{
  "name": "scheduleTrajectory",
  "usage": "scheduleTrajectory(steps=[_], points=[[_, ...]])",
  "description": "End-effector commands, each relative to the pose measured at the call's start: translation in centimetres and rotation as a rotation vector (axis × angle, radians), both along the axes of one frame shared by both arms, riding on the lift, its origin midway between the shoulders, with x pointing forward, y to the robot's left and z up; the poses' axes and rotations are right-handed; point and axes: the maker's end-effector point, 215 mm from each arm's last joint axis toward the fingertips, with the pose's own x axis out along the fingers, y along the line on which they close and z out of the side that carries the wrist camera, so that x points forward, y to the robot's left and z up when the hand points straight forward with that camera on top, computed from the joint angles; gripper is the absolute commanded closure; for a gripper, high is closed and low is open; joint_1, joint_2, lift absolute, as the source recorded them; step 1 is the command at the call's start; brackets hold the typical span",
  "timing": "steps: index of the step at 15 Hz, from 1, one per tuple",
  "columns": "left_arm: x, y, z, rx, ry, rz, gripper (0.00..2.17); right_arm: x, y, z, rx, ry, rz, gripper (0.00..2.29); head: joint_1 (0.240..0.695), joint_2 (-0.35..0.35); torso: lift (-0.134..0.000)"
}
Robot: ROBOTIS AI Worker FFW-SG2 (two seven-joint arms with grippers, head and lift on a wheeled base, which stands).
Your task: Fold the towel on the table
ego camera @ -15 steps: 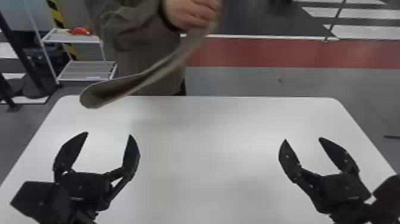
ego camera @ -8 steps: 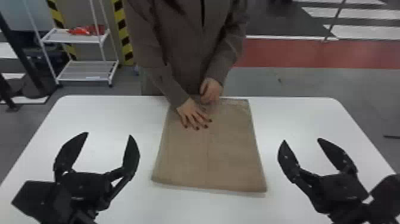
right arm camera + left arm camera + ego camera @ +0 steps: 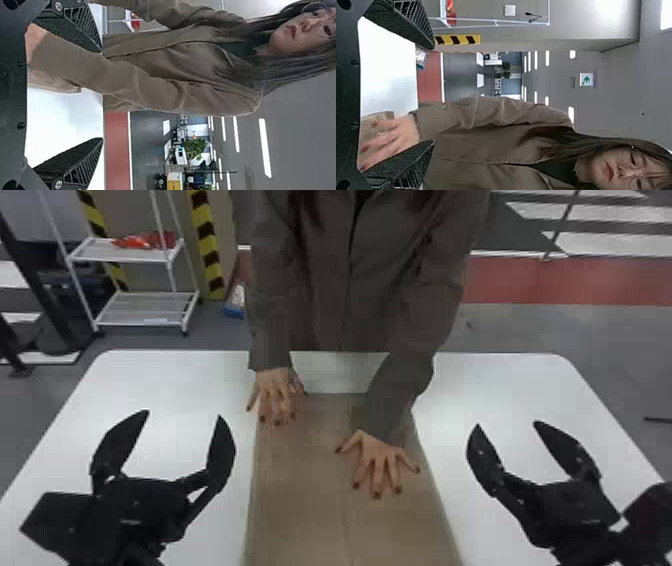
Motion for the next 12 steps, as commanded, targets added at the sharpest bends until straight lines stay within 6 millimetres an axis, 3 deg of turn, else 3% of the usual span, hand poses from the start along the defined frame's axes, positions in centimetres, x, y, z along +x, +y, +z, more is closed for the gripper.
scheduleTrajectory(steps=[1, 6, 12], points=[[0.0, -0.1, 0.1, -0.002, -0.001, -0.002, 0.03, 0.0, 0.0, 0.1, 0.000, -0.001, -0.001, 0.09, 0.695, -0.049, -0.109], [0.0, 0.2, -0.2, -0.008, 0.004, 0.012, 0.03, 0.1, 0.0, -0.1, 0.001, 0.002, -0.001, 0.09, 0.695, -0.047, -0.109], [1.0, -0.4, -2.1, -0.009, 0.030, -0.007, 0.08, 0.0, -0.2, -0.7, 0.001, 0.012, -0.002, 0.09, 0.695, -0.053, -0.109]])
